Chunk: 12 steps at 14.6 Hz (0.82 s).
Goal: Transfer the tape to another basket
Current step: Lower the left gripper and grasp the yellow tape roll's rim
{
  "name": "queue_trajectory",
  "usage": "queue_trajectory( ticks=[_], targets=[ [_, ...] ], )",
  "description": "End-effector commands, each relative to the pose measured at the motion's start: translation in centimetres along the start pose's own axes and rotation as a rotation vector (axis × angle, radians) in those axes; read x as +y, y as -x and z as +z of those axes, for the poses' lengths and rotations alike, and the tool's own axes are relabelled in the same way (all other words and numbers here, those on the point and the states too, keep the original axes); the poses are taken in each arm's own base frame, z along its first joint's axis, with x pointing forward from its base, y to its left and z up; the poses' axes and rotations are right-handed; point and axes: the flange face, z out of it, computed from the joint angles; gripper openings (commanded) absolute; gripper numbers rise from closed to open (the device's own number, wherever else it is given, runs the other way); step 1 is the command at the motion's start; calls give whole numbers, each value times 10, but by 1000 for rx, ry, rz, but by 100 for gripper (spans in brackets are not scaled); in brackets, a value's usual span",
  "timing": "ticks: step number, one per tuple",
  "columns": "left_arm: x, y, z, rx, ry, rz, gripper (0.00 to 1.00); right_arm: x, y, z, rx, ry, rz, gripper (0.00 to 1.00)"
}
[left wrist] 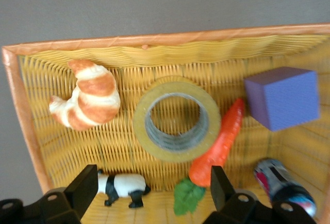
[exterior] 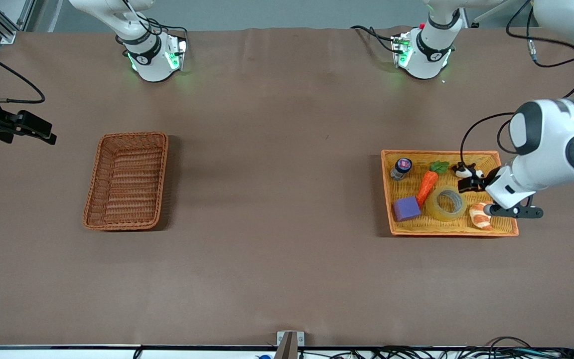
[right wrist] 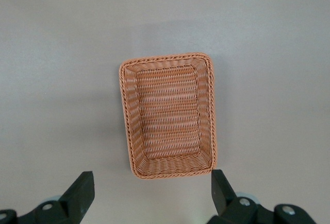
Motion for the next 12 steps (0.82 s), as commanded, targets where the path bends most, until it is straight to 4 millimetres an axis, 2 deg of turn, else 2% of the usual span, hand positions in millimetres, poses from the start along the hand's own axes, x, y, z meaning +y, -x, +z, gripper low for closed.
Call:
queue_trajectory(
  ticks=[1, 4, 8, 9, 10, 12],
  targets=[
    [-2, -10, 34, -3, -15, 18, 96, 0, 3, -2, 5, -22, 12, 100],
    [-12, -17, 77, 0, -17, 4, 96, 0, 3, -2, 5, -22, 12, 100],
    [-16, -11, 104, -43, -13, -4, 93, -4, 4, -3, -1, -14, 7, 100],
    [-17, -8, 109, -53, -12, -5, 88, -4, 4, -3, 1, -11, 5, 100],
    [-18, -7, 111, -56, -11, -7, 76, -4, 4, -5, 5, -10, 10, 100],
    [-27, -5, 111, -58, -7, -22, 45, -4, 3, -7, 13, -12, 45, 100]
  ],
)
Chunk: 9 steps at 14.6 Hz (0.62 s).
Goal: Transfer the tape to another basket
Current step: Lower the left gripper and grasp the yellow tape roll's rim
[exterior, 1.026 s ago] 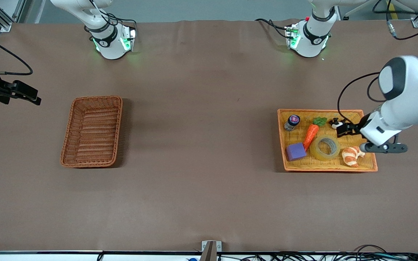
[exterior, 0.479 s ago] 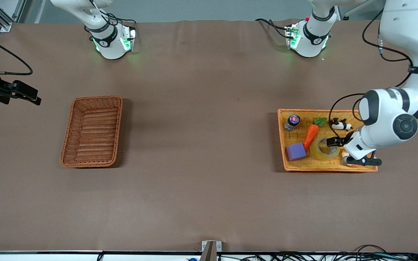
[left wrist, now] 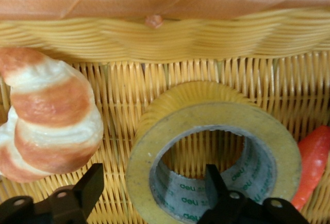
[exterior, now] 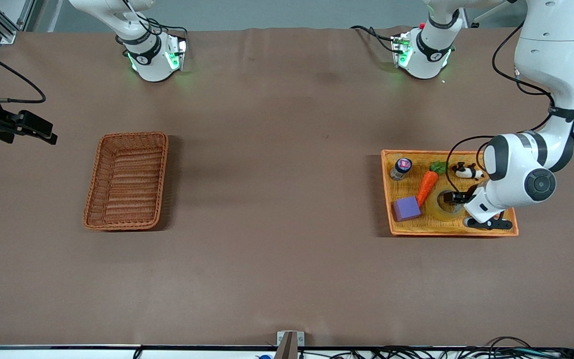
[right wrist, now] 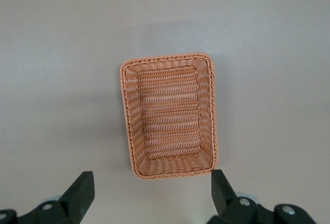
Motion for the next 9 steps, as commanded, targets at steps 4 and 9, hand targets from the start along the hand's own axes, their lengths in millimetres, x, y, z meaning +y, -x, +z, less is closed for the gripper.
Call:
queue_trajectory(
  ticks=[4, 9],
  targets=[
    [-6, 3, -7, 11, -11, 6, 8, -3, 4, -5, 5, -20, 32, 100],
    [33, 7, -108, 94, 0, 36, 6, -2, 4, -5, 3, -19, 28, 100]
  ],
)
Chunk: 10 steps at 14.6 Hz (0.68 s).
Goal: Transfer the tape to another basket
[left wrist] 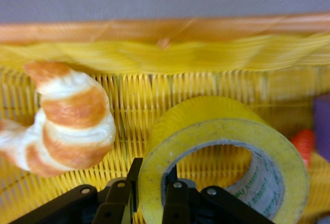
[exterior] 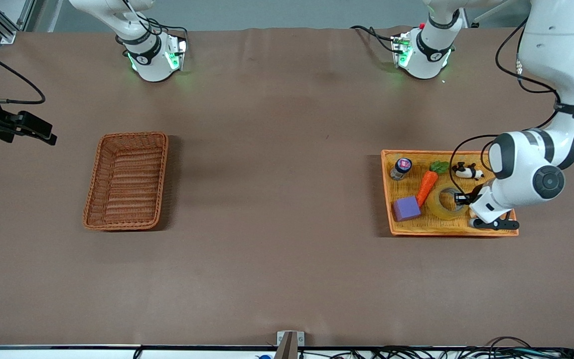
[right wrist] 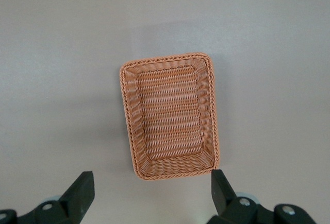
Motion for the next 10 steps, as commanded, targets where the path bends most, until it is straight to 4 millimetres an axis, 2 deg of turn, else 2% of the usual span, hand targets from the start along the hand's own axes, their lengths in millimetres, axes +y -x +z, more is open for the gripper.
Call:
queue_trajectory(
  ticks=[1, 4, 7, 10],
  targets=[
    [43, 6, -91, 44, 2, 10, 6, -1, 4, -4, 2, -19, 9, 100],
    [98, 2, -140, -8, 14, 40, 6, -1, 4, -4, 2, -19, 7, 100],
    [181, 7, -140, -41, 22, 18, 5, -1, 3, -4, 3, -19, 8, 100],
    [276, 21, -127, -30, -2, 49, 6, 0, 3, -4, 3, -19, 9, 100]
  ],
)
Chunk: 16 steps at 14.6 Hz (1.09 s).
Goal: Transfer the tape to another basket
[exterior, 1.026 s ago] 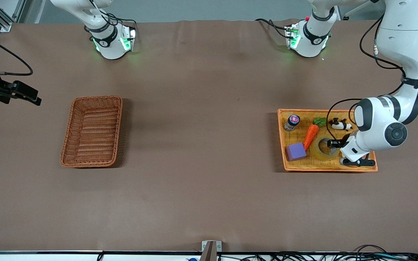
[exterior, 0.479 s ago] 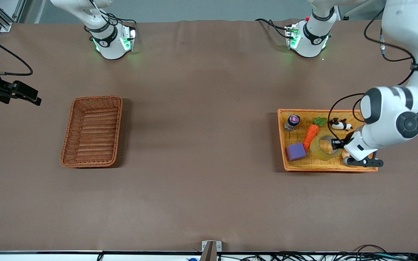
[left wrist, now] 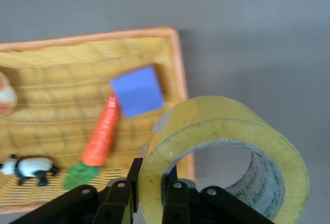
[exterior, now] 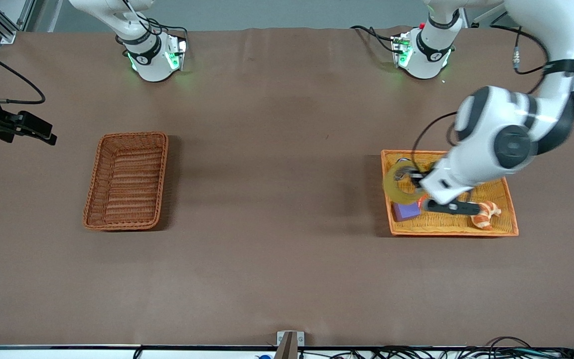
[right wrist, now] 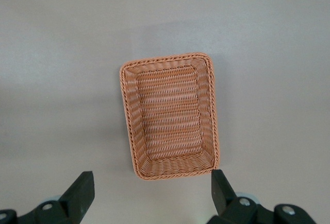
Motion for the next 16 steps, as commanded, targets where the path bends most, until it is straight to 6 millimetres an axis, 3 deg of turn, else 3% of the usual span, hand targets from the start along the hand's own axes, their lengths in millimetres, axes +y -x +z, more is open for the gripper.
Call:
queue_trajectory(
  ticks=[1, 4, 6, 8, 10, 13, 14, 16],
  targets=[
    [81, -2, 7, 16, 40, -23, 6, -1, 3, -4, 3, -19, 9, 100],
    [166, 15, 0, 35, 98, -100, 5, -1, 3, -4, 3, -19, 9, 100],
    [223, 27, 9, 29, 163, -127, 1, -1, 3, -4, 3, -19, 9, 100],
    [277, 24, 14, 72, 227, -178, 0, -1, 3, -4, 5, -19, 9, 100],
    [329, 35, 42, 107, 215, -121, 0, -1, 3, -4, 5, -19, 9, 100],
    [379, 40, 69, 124, 329, -80, 0, -1, 3, -4, 5, -19, 7, 100],
    [389, 38, 81, 139, 357, -76, 1, -1, 3, -4, 5, -19, 9, 100],
    [389, 22, 104, 213, 387, -87, 6, -1, 2, -3, 5, -19, 9, 100]
  ],
)
